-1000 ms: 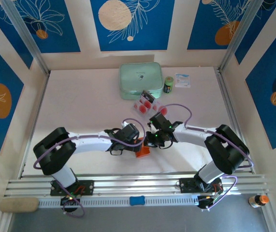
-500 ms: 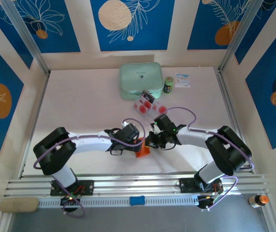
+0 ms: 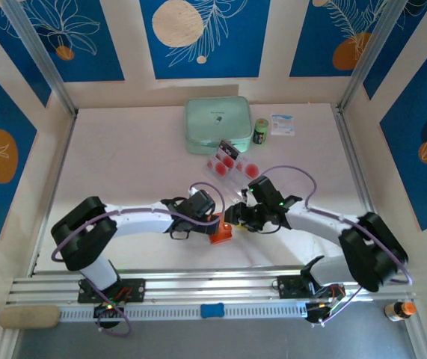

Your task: Put the credit cards into the card holder

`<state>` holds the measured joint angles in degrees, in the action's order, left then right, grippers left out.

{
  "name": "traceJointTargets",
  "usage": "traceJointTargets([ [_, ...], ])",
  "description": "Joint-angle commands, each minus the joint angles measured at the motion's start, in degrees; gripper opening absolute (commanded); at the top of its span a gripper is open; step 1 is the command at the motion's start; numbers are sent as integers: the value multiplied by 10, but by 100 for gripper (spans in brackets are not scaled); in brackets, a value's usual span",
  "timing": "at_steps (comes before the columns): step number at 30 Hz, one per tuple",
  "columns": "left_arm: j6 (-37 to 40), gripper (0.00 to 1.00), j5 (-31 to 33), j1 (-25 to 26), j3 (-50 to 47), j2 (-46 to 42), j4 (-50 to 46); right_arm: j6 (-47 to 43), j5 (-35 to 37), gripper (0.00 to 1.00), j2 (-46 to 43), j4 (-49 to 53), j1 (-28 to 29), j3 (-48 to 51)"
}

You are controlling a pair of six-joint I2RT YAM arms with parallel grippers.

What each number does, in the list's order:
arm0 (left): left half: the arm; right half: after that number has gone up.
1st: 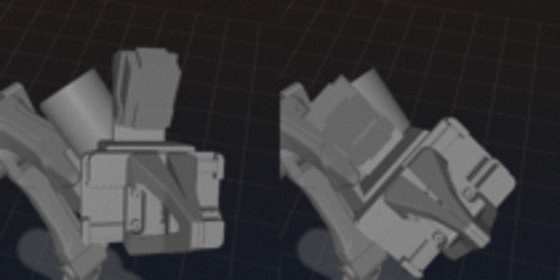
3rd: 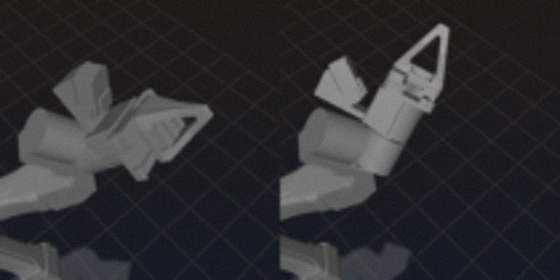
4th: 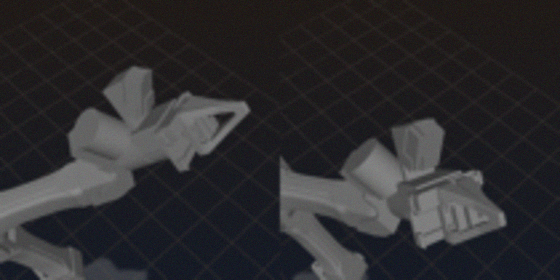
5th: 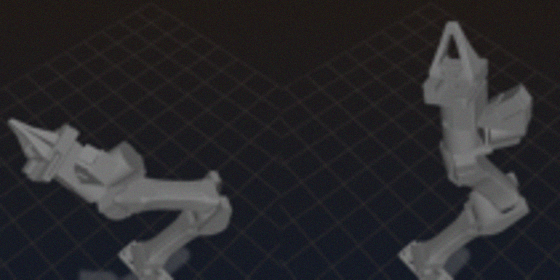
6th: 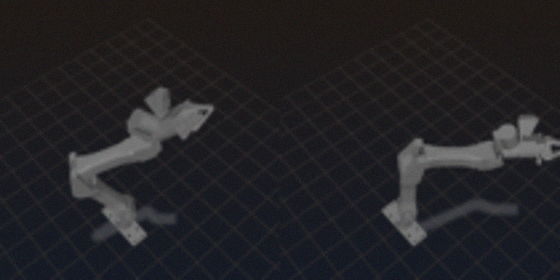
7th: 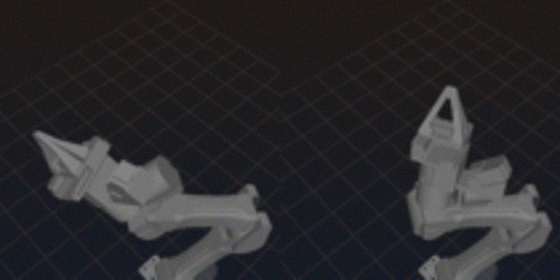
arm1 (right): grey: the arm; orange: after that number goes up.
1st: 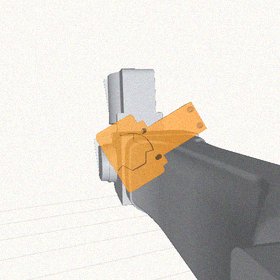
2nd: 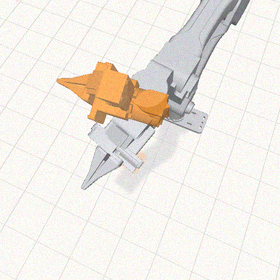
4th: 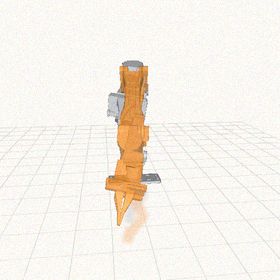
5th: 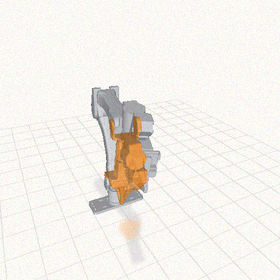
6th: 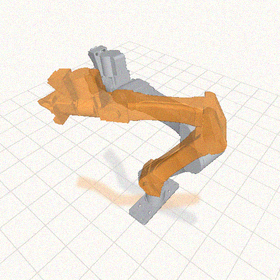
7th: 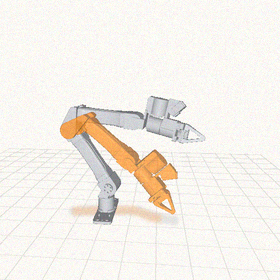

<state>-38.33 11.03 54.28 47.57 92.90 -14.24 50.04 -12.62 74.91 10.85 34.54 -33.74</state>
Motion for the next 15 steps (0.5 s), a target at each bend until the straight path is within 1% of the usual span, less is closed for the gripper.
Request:
traceJointTargets([
  [1, 25, 100, -8, -20, 6, -36, -16, -18, 16, 64, -50, 84, -23, -28],
  [3, 25, 100, -3, -29, 3, -70, -5, -24, 21, 71, -74, 102, -40, -28],
  [7, 19, 100, 37, -46, -24, -143, 21, -23, 35, 82, -116, 119, -72, -10],
  [10, 14, 100, 72, -57, -68, -207, 57, -20, 48, 87, -145, 127, -90, 11],
  [15, 11, 100, 187, -66, -165, -319, 111, -19, 112, 91, -186, 165, -104, 32],
])
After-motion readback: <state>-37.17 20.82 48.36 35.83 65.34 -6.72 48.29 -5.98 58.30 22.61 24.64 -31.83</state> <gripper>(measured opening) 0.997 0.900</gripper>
